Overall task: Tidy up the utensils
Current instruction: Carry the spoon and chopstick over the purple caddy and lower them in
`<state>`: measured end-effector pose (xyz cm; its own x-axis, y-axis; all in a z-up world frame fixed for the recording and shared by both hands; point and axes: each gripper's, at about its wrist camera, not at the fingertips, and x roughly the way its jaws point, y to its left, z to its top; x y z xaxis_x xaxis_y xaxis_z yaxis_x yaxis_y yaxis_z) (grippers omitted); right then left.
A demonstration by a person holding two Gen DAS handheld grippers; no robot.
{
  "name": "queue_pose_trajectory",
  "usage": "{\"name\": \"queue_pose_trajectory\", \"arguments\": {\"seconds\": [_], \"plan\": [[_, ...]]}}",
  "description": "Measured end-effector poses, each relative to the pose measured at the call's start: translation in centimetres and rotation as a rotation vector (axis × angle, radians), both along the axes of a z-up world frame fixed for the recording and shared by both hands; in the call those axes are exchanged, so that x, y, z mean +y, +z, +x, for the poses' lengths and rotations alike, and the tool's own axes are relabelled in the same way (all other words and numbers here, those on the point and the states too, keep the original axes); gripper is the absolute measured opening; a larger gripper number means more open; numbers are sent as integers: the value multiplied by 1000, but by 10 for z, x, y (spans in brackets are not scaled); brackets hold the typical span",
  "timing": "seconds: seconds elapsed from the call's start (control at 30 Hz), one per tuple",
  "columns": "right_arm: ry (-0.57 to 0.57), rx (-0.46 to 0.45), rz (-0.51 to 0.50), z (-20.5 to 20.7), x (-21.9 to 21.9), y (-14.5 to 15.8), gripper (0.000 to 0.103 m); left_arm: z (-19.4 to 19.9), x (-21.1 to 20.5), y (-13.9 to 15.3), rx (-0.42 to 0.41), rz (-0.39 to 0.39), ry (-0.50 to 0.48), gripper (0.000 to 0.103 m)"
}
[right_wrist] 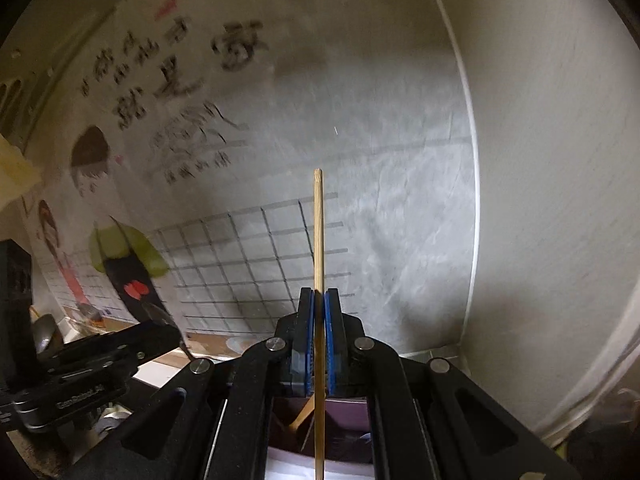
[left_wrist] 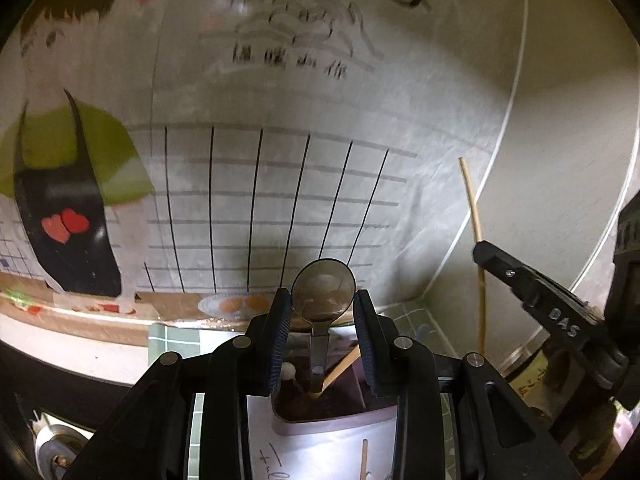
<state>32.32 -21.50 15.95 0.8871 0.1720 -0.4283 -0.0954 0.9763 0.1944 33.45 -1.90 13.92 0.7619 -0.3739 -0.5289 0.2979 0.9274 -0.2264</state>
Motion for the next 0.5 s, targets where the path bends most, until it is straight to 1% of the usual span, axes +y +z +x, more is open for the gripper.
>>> {"name": "queue_pose_trajectory", "arguments": {"seconds": [0.1, 0.17, 0.3, 0.5], "plan": [[-11, 27, -6, 17, 1, -19, 5, 11, -2, -14, 26, -3, -6, 33], [-23, 29, -18, 24, 1, -31, 5, 18, -5, -24, 42, -1, -7, 33], [-42, 29, -44, 33, 3, -48, 5, 25, -11, -38, 68, 6, -16, 33], [-52, 45, -34, 39, -1, -73, 5, 31, -20, -56, 104, 16, -25, 33]]}}
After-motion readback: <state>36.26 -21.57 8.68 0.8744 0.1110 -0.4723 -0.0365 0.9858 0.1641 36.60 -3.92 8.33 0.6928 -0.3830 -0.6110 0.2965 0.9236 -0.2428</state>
